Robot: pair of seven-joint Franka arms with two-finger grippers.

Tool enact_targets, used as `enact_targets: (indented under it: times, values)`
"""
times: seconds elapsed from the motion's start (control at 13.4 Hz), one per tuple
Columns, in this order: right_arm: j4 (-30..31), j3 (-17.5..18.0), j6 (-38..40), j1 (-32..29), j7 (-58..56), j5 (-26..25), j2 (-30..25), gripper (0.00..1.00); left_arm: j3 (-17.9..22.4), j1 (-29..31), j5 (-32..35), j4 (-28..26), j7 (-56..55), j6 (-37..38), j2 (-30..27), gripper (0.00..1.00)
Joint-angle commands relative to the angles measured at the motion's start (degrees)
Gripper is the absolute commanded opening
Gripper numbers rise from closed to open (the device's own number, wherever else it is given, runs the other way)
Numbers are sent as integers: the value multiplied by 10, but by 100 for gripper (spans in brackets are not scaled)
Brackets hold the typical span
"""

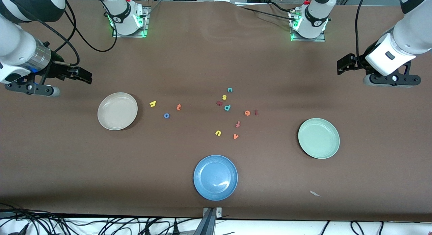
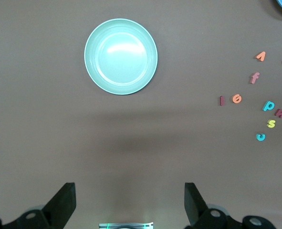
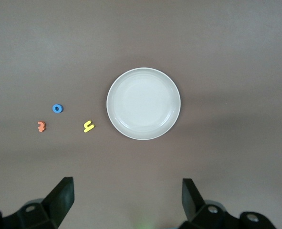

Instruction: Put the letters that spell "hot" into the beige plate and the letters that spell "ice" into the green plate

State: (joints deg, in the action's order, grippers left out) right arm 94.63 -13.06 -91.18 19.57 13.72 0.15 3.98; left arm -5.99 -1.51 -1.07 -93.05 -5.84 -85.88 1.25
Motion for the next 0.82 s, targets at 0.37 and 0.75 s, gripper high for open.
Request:
enact_targets:
  times: [0.37,0.75]
  values:
    - [8,9,-2,6,11,-7,7,100,-1,-6,5,12,10,10,5,100]
    - [16,17,-5,7,60,-7,10,100,-4,-13,4,12,9,10,13,100]
